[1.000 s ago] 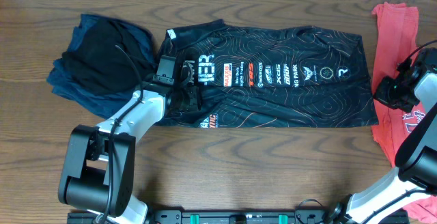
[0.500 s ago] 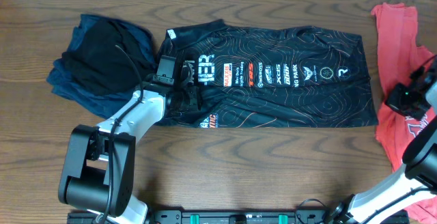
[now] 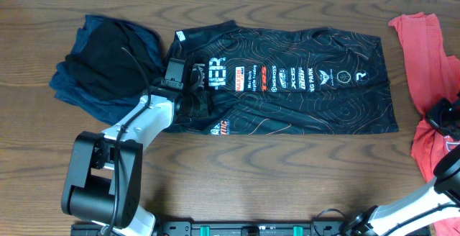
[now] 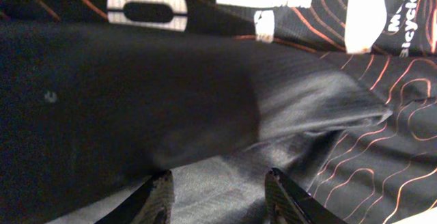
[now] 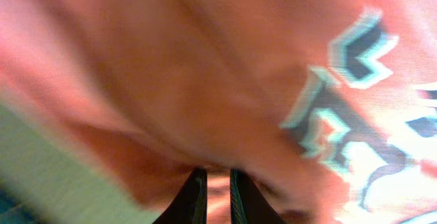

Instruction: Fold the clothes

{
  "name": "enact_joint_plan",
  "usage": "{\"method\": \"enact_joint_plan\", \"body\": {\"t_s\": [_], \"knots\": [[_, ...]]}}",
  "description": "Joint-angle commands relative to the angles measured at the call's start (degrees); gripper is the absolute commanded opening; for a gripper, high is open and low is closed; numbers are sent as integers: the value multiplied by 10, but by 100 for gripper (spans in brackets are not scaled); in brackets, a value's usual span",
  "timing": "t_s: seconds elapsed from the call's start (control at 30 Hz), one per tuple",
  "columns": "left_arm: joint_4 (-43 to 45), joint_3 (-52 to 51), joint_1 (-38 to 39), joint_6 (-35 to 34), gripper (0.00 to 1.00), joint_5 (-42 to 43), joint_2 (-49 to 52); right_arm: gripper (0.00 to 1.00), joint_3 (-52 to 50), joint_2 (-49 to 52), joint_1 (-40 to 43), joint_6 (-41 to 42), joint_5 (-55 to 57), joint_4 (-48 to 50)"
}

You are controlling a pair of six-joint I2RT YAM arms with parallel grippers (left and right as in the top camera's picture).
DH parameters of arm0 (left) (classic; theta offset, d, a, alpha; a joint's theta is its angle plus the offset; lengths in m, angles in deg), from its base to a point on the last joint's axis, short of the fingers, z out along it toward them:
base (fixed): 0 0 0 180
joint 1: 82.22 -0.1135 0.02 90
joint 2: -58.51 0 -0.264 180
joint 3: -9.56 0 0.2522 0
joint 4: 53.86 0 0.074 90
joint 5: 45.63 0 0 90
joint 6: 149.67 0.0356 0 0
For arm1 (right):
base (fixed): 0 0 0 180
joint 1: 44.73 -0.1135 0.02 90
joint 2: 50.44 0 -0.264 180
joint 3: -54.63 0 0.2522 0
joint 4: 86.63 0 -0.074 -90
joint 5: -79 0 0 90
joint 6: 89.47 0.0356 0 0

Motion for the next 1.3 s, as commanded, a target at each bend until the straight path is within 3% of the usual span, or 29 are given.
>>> {"method": "enact_joint_plan", "body": {"t_s": [0.0,0.33,0.63,0.93,1.07,1.27], "knots": [[9,1,0,17,45,5,7,13,24,-66,-22,-19,-128,-2],[-7,-2,0,16,46,-42,8,12,-4,-99,-128,-59,-84,-92],[-7,-16,0,16,46,-67,8,12,-101,-89,-191,-55,-67,-28],[-5,-26,0,20,46,-70,15,13,-187,-89,-194,-30,-14,67],[-16,-26,0,20,53,-70,28,16,-207,-89,-194,-28,-14,80],[-60,-26,0,20,56,-70,51,16,-218,-89,-194,5,38,61]]}}
